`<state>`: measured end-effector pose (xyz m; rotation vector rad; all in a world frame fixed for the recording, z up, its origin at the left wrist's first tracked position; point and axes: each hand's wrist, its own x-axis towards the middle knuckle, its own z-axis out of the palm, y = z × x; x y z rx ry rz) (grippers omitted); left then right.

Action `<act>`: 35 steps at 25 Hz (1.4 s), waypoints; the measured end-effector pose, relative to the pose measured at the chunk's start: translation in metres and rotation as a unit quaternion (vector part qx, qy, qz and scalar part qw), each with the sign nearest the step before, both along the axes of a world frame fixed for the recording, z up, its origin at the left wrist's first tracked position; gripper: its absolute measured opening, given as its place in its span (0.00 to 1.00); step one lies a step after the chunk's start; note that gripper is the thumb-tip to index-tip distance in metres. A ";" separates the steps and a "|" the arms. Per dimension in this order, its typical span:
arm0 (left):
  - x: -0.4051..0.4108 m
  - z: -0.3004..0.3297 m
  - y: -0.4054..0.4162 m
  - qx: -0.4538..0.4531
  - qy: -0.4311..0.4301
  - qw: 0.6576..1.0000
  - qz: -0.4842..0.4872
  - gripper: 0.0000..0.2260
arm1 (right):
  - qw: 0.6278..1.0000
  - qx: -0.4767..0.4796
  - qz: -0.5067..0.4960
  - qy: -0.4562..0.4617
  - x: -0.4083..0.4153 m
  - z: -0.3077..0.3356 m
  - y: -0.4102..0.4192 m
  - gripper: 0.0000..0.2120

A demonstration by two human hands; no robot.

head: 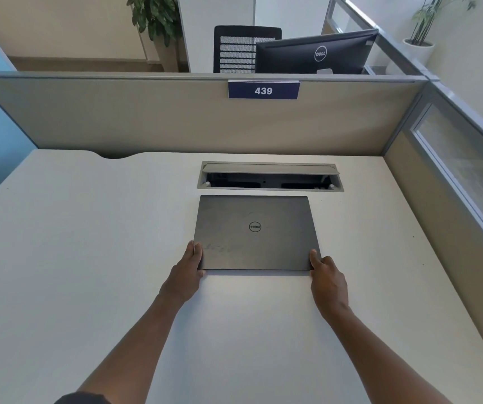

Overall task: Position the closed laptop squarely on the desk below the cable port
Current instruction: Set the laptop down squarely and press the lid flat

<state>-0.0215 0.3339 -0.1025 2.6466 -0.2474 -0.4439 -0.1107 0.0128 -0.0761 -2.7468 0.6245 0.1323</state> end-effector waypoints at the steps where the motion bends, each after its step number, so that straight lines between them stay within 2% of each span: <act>1: 0.000 0.000 0.000 0.001 -0.001 1.000 0.000 0.29 | 1.000 -0.001 0.000 0.000 0.000 -0.001 0.000 0.25; 10: -0.004 0.001 0.000 -0.025 -0.007 1.000 0.008 0.30 | 1.000 0.014 -0.002 -0.007 0.003 -0.006 -0.006 0.25; 13: -0.012 0.001 0.000 -0.067 -0.021 0.998 0.004 0.35 | 0.995 0.098 -0.016 -0.024 0.002 -0.008 -0.002 0.29; 15: -0.022 -0.001 -0.006 -0.059 -0.086 0.994 -0.014 0.38 | 0.987 0.153 -0.028 -0.035 0.002 -0.009 0.003 0.36; 17: -0.029 -0.002 -0.020 -0.018 -0.126 0.990 -0.057 0.39 | 0.990 0.134 -0.005 -0.048 0.005 -0.009 0.012 0.40; 19: -0.027 -0.002 -0.042 0.006 -0.131 0.987 -0.093 0.38 | 0.991 0.115 0.041 -0.056 0.017 -0.007 0.024 0.37; 22: -0.016 0.004 -0.074 0.005 -0.113 0.990 -0.089 0.33 | 0.986 0.108 0.117 -0.040 0.038 -0.006 0.044 0.30; 26: -0.003 0.002 -0.096 0.043 -0.098 0.990 -0.090 0.31 | 0.980 0.099 0.174 -0.017 0.053 -0.016 0.066 0.29; 32: 0.000 -0.017 -0.097 0.123 -0.141 0.978 -0.091 0.30 | 0.982 0.039 0.185 -0.016 0.054 -0.038 0.081 0.31; 35: -0.003 -0.021 -0.098 0.132 -0.161 0.975 -0.082 0.30 | 0.983 0.013 0.183 -0.029 0.050 -0.042 0.083 0.30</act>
